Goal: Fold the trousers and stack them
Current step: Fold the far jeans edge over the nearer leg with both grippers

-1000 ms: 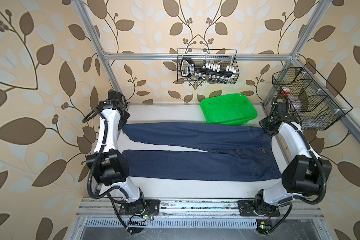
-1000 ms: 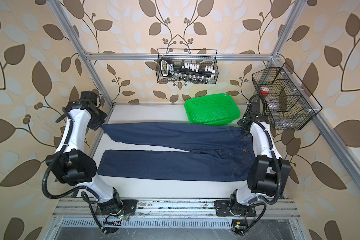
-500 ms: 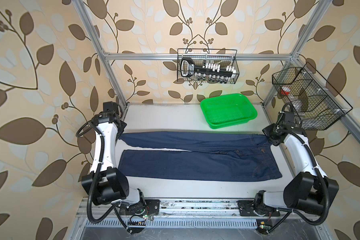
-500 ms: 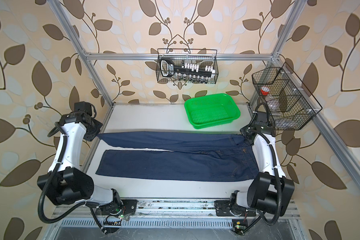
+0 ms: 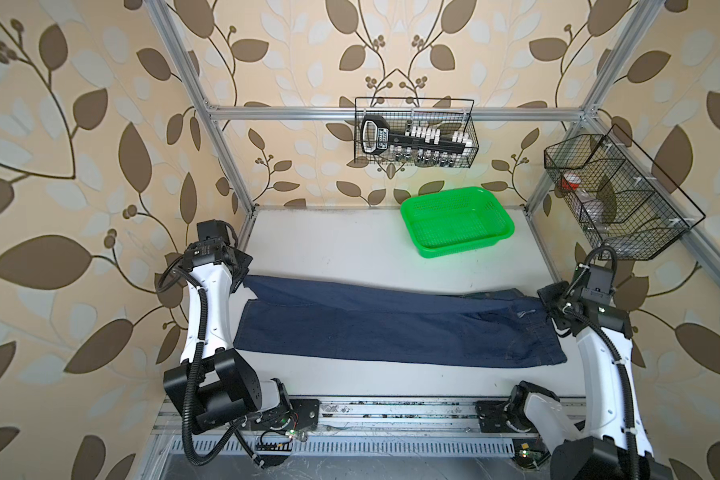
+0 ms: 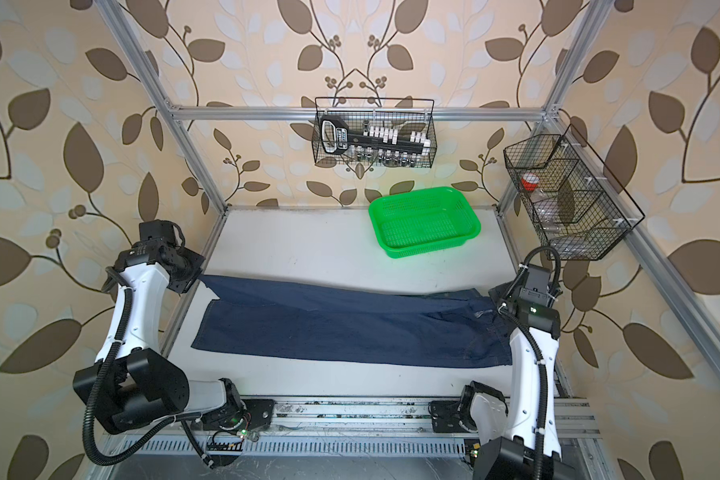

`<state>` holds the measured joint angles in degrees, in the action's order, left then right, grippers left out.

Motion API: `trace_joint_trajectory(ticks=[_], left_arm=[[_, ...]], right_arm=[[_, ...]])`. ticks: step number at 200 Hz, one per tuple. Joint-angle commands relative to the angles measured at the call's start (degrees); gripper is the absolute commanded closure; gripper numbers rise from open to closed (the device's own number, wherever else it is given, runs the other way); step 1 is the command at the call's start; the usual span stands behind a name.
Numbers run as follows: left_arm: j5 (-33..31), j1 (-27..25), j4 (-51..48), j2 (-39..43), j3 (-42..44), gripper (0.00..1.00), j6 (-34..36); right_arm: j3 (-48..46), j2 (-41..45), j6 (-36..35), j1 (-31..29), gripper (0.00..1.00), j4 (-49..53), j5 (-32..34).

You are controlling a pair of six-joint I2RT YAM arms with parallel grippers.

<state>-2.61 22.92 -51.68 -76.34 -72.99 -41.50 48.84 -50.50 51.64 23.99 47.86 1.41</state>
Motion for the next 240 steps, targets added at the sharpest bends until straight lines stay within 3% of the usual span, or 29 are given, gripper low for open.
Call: trace_joint_trajectory(ticks=[1, 15, 50, 80, 117, 149, 199, 240], left_arm=[[-2.5, 0.1, -3.5, 2.4, -0.5, 1.00, 1.2], [-5.0, 0.5, -3.9, 2.3, -1.1, 1.00, 0.3], [-1.5, 2.2, -1.5, 0.3, -6.7, 1.00, -1.5], [-3.3, 2.2, -3.8, 1.8, -9.2, 1.00, -0.5], [-1.3, 2.7, 0.0, 5.4, -1.3, 1.00, -0.9], [-0.5, 4.0, 3.7, 7.4, 6.4, 1.00, -0.3], [-1.6, 6.1, 8.8, 8.9, 17.3, 1.00, 2.0], [0.0, 8.4, 10.9, 8.7, 21.3, 1.00, 4.3]], right_arm=[[-1.1, 2.3, 0.5, 0.5, 1.00, 3.3, 0.4], [0.2, 2.7, -1.1, 1.1, 1.00, 4.2, 2.1], [6.5, 0.4, -1.6, 1.1, 1.00, 2.4, 4.1], [9.6, 2.3, -2.8, 1.5, 1.00, 3.8, 7.1], [7.2, 6.5, -1.3, 2.2, 1.00, 9.4, 5.7], [-1.9, 11.9, -0.3, 2.3, 1.00, 13.0, 3.9], [-10.7, 19.2, -3.0, 2.2, 1.00, 18.4, 8.9], [-11.1, 17.7, -3.5, 2.2, 1.00, 18.4, 11.6]])
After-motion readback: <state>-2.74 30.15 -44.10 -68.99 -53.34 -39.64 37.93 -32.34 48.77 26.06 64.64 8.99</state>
